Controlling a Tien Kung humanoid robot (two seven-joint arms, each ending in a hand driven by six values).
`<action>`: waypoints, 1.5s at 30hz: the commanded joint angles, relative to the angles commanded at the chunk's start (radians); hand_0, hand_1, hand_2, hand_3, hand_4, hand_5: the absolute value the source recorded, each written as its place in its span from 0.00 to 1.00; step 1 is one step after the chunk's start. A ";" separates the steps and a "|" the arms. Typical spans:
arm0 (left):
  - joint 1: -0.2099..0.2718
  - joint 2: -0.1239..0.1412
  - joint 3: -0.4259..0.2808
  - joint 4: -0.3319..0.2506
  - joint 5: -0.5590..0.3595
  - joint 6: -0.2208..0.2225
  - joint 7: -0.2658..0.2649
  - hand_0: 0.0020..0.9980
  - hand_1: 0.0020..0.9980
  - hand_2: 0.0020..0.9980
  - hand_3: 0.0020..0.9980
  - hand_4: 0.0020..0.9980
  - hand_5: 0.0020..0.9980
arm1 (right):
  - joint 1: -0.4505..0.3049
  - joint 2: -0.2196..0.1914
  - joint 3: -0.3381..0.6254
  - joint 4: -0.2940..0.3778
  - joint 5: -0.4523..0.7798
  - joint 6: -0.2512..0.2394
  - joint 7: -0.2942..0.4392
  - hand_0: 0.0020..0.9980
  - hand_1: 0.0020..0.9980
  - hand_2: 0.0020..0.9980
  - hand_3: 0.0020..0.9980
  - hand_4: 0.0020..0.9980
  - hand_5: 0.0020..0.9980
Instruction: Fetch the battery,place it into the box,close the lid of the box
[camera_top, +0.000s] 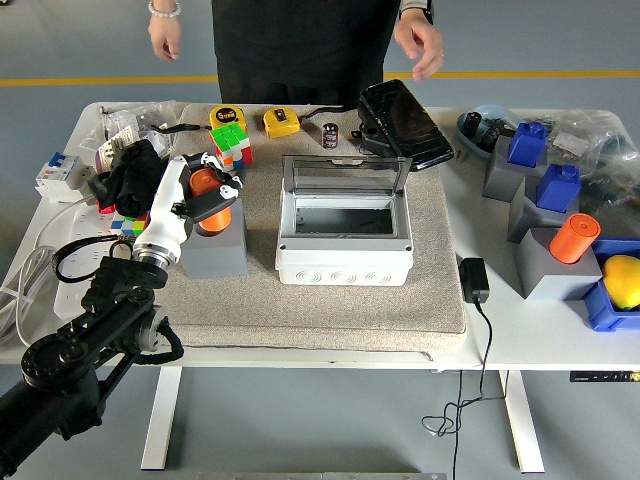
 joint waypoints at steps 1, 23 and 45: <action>-0.001 0.009 0.010 -0.031 0.027 0.007 0.009 0.21 0.13 0.15 0.19 0.16 0.00 | 0.000 0.000 0.000 -0.001 0.000 0.000 0.000 0.60 0.63 0.64 0.57 0.97 0.52; -0.316 -0.006 0.484 -0.187 0.605 0.136 0.459 0.11 0.07 0.10 0.19 0.74 0.00 | 0.002 -0.002 -0.003 0.000 0.005 -0.007 0.005 0.60 0.63 0.64 0.56 0.96 0.52; -0.432 -0.157 0.610 0.012 0.629 0.112 0.666 0.11 0.08 0.12 0.21 0.99 0.12 | 0.006 -0.005 -0.016 0.005 0.007 -0.011 0.008 0.60 0.63 0.64 0.56 0.96 0.52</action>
